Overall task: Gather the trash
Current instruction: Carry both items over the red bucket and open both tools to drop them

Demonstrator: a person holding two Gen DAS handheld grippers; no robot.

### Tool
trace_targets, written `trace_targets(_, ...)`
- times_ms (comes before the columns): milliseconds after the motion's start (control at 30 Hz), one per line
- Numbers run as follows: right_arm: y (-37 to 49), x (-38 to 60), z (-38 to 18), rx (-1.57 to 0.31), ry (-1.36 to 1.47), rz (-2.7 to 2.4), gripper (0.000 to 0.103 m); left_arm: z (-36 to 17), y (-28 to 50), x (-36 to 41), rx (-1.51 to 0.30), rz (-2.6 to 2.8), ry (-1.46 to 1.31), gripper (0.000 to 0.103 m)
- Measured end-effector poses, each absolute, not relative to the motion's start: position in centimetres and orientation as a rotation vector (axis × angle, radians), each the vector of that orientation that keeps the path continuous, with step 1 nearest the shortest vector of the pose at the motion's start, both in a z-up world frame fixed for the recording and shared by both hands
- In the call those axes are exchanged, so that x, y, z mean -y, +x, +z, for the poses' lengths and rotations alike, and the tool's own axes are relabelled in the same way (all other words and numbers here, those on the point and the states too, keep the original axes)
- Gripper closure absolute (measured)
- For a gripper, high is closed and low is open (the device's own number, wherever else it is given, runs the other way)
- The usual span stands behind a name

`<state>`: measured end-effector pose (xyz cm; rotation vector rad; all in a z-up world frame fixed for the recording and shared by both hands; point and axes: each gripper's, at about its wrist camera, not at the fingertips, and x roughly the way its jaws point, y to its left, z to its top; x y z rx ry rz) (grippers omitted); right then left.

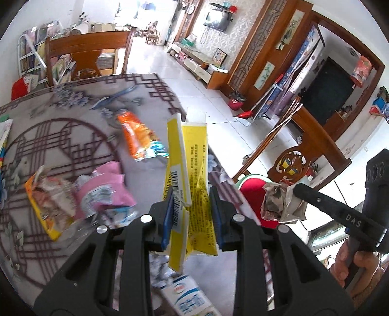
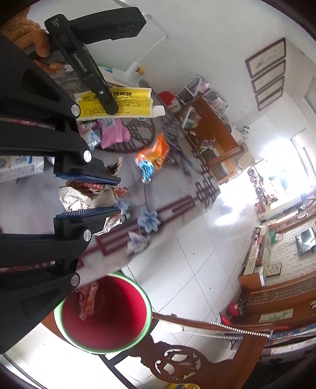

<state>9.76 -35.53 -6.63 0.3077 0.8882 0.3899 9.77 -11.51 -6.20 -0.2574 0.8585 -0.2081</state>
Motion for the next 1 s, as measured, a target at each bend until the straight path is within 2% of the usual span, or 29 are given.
trace_targets(1000, 14.5, 53.1, -7.8, -0.878, 0.433, 0.246, 0.085, -8.6, 16.4, 30.1, -0.966, -0.374, -0.172, 0.076)
